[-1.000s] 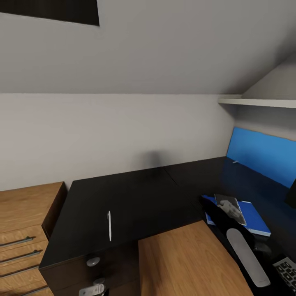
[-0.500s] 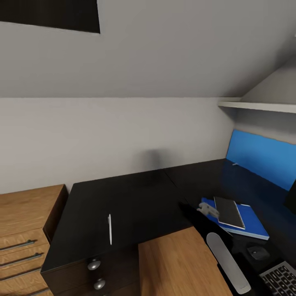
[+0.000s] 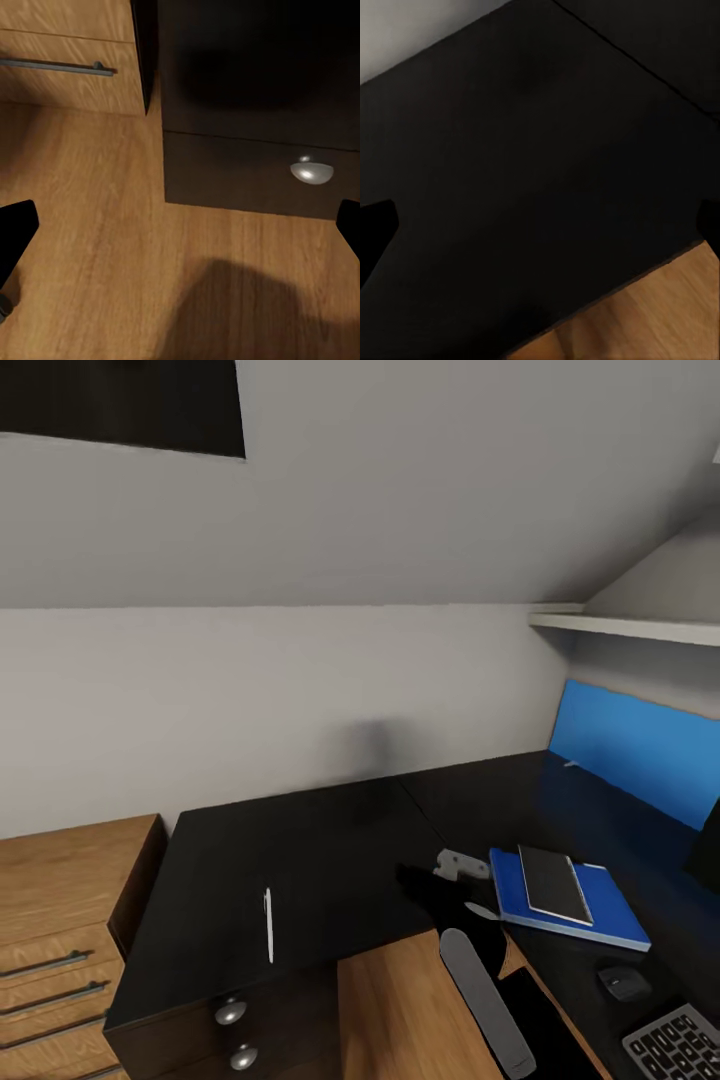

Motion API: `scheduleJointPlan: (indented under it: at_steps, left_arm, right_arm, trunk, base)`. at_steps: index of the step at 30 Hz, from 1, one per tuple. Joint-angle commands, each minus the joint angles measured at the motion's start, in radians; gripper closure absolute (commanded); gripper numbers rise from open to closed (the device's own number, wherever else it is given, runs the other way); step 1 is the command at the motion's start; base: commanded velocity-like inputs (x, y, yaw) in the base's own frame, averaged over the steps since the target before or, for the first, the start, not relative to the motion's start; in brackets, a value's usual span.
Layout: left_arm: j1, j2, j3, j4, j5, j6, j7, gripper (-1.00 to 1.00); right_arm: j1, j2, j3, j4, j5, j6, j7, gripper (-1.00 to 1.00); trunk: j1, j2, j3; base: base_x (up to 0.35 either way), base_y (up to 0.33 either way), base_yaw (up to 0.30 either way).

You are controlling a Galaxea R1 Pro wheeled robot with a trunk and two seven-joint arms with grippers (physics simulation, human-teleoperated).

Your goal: In the bedroom, organize the workspace by keeping the computer under the desk, ensuring the monitor is on the desk, placing the keyboard on the desk next to the monitor, placing the mouse on the desk next to the keyboard, moving the folder from the swivel chair onto the desk next to the mouse, stacking the notebook on top of the folder with the pen on top of the notebook, and positioning the swivel chair next to the desk.

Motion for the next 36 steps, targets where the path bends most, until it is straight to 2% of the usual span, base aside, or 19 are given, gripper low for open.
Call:
scheduleJointPlan:
  at_steps: [1,7,18,21,23,24,26,27,29,33,36]
  left_arm:
    - [0.0,0.0,0.002,0.002,0.01,-0.003,-0.007,-1.0]
    - [0.001,0.001,0.01,0.006,0.009,-0.007,-0.006,-1.0]
    - [0.001,0.001,0.018,0.007,0.009,-0.007,-0.003,-1.0]
    - [0.0,0.0,0.018,0.009,0.009,-0.007,-0.002,-1.0]
    - [0.0,0.0,0.018,0.009,0.009,-0.007,-0.002,-1.0]
    - [0.001,0.0,0.018,0.009,0.009,-0.007,-0.002,-1.0]
    - [0.001,0.0,0.019,0.01,0.009,-0.007,-0.001,-1.0]
    - [0.0,0.0,0.019,0.01,0.009,-0.007,-0.001,-1.0]
    - [0.0,0.0,0.019,0.01,0.009,-0.007,0.0,-1.0]
    - [0.0,0.0,0.019,0.01,0.009,-0.007,0.0,-1.0]
    - [0.001,-0.001,0.02,0.011,0.009,-0.007,0.0,-1.0]
  right_arm:
    - [-0.001,0.003,0.028,0.0,0.001,-0.009,-0.011,-1.0]
    - [-0.001,0.008,0.102,0.006,0.017,-0.056,-0.017,-1.0]
    - [-0.001,0.012,0.142,0.031,0.031,-0.065,-0.015,-1.0]
    - [-0.001,0.026,0.166,0.059,0.04,-0.066,-0.012,-1.0]
    - [-0.001,0.044,0.186,0.086,0.065,-0.066,-0.011,-1.0]
    - [-0.001,0.054,0.195,0.105,0.092,-0.066,-0.01,-1.0]
    - [-0.001,0.064,0.201,0.124,0.124,-0.066,-0.01,-1.0]
    - [-0.001,0.073,0.205,0.143,0.158,-0.066,-0.009,-1.0]
    - [-0.001,0.082,0.208,0.159,0.188,-0.066,-0.009,-1.0]
    - [-0.001,0.098,0.211,0.185,0.231,-0.066,-0.008,-1.0]
    - [-0.001,0.104,0.212,0.195,0.248,-0.066,-0.007,-1.0]
  trunk:
    - [-0.004,0.007,0.002]
    - [-0.023,0.042,0.018]
    - [-0.023,0.042,0.013]
    - [-0.023,0.042,0.011]
    - [-0.023,0.042,0.01]
    - [-0.023,0.042,0.009]
    - [-0.023,0.042,0.007]
    - [-0.023,0.042,0.006]
    - [-0.023,0.042,0.005]
    - [-0.023,0.042,0.001]
    - [-0.023,0.042,-0.002]
  base:
    - [0.0,0.0,0.0]
    - [0.0,0.0,0.001]
    - [0.0,0.0,0.146]
    - [0.0,0.0,0.234]
    - [0.0,0.0,0.239]
    - [0.0,0.0,0.241]
    - [0.0,0.0,0.242]
    - [0.0,0.0,0.243]
    - [0.0,0.0,0.243]
    - [0.0,0.0,0.244]
    - [0.0,0.0,0.244]
